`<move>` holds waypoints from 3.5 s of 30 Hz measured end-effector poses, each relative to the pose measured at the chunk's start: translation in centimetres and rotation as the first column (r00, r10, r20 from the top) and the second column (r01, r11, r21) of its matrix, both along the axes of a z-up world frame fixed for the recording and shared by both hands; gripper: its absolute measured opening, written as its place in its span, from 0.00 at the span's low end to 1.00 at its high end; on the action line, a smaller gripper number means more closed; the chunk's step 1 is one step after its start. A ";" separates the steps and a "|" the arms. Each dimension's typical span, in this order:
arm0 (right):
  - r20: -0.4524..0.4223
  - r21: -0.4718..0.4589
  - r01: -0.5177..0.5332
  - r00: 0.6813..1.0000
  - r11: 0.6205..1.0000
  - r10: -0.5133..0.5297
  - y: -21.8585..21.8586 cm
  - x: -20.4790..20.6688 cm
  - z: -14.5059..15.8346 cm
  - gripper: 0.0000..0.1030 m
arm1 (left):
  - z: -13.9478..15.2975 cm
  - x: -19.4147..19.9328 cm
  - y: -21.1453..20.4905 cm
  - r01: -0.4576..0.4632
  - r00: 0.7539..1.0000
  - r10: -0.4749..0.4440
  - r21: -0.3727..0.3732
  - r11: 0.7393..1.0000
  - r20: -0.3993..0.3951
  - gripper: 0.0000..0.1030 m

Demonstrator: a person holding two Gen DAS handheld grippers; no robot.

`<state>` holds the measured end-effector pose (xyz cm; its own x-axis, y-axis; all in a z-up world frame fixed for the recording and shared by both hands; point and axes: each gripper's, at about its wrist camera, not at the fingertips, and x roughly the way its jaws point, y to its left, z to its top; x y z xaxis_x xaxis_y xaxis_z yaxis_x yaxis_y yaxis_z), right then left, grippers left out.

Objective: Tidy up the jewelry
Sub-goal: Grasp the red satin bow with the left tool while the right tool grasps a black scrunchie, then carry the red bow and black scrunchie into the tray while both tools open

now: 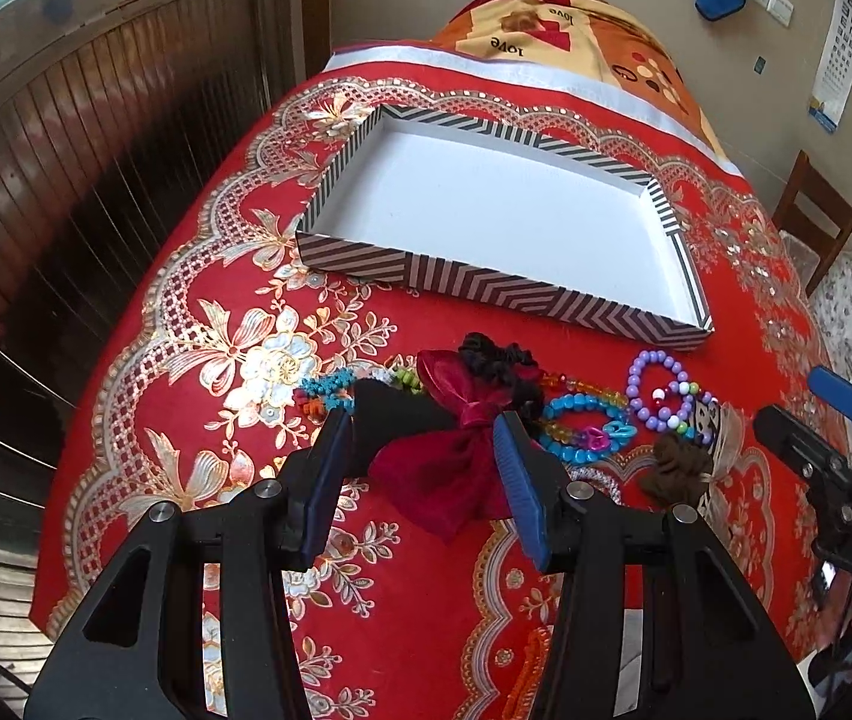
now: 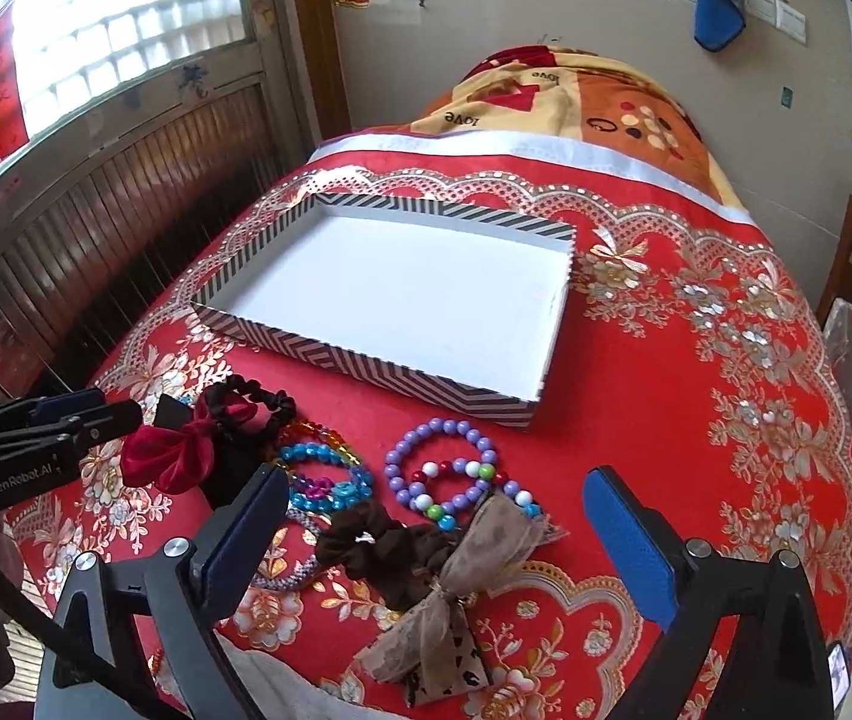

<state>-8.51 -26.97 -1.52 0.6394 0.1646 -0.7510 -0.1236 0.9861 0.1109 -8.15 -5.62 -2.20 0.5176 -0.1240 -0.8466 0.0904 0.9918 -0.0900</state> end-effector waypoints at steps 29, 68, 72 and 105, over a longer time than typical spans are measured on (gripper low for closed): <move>-0.241 0.241 -0.333 0.890 0.912 0.388 10.2 9.7 -5.6 0.14 | -2.1 1.0 2.3 0.044 0.996 -0.051 -0.083 0.996 -0.079 0.47; -0.040 0.393 -0.054 0.996 0.918 0.075 -2.5 5.9 1.8 0.08 | 3.5 5.2 -0.4 0.146 0.989 -0.142 -0.082 0.986 0.045 0.10; -0.026 0.359 -0.035 0.999 0.933 0.048 -3.1 7.2 2.4 0.08 | 4.0 7.2 -0.3 0.144 0.988 -0.140 -0.050 0.988 0.068 0.10; -0.201 0.235 0.133 0.976 0.963 -0.086 -3.4 15.1 -4.2 0.08 | -3.2 20.9 -0.8 0.131 0.991 -0.130 0.035 0.991 -0.032 0.10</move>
<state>6.64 -30.37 -5.67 0.5156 0.2960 -0.8041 0.0297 0.9317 0.3620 12.72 -6.37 -5.38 0.4733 -0.1574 -0.8667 0.2171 0.9744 -0.0584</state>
